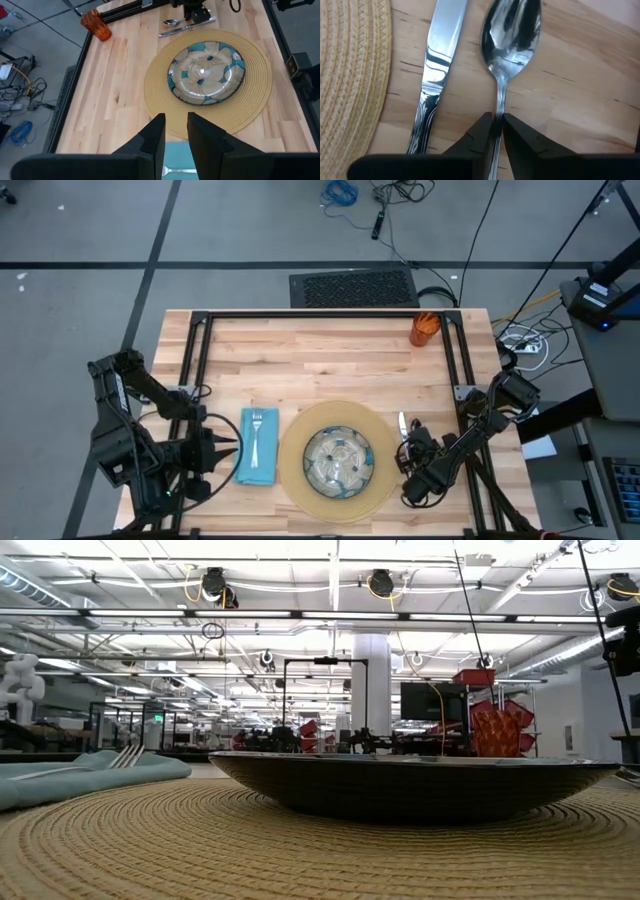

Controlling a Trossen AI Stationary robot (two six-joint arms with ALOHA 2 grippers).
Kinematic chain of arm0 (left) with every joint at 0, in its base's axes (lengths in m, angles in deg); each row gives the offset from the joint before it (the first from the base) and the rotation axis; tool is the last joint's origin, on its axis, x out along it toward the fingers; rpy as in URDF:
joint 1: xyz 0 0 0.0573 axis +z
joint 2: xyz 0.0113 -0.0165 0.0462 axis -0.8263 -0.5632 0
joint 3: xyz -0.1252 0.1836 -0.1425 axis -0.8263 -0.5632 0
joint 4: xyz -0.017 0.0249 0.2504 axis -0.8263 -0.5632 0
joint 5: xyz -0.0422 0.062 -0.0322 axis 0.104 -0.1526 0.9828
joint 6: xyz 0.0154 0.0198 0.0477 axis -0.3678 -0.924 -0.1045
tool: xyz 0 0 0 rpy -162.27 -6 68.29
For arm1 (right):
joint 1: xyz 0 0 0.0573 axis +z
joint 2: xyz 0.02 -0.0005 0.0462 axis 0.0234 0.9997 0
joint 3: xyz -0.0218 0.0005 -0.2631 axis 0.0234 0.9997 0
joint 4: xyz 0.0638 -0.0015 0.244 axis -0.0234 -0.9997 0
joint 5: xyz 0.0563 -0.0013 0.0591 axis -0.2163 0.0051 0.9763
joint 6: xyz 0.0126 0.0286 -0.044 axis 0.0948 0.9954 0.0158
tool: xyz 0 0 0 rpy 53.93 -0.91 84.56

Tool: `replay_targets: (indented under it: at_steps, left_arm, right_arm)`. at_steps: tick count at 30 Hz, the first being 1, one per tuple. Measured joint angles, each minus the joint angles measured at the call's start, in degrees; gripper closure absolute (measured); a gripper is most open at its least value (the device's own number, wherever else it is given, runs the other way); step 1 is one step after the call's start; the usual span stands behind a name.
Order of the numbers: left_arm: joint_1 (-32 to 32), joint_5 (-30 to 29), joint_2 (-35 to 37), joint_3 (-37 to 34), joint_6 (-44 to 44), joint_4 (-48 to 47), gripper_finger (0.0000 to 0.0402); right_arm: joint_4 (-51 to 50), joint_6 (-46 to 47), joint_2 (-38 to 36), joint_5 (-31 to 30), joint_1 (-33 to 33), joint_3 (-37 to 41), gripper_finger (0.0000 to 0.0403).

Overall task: Set table place
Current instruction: Adjust the silver spoon on the table

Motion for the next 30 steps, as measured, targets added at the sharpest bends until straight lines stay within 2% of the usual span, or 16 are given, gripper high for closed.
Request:
replay_targets:
  at_steps: [8, 20, 26, 30]
  left_arm:
    - [0.5, -1.3, 0.0, 0.0, 0.0, 0.0, 0.0336]
    - [1.3, -1.3, 0.0, 0.0, 0.0, 0.0, 0.0336]
    - [1.3, -1.3, 0.0, 0.0, 0.0, 0.1, 0.0336]
    - [1.3, -1.3, 0.0, 0.0, 0.0, 0.1, 0.0336]
  right_arm:
    - [-0.1, -1.5, 0.0, -0.4, 0.0, -0.2, 0.0358]
    - [-0.4, 1.8, -2.1, 0.5, -0.1, -0.3, 0.0292]
    - [-1.8, 2.8, -4.8, -3.8, 0.3, -1.6, 0.0286]
    - [-8.5, 2.8, -5.6, -6.4, 0.2, -5.4, 0.0286]
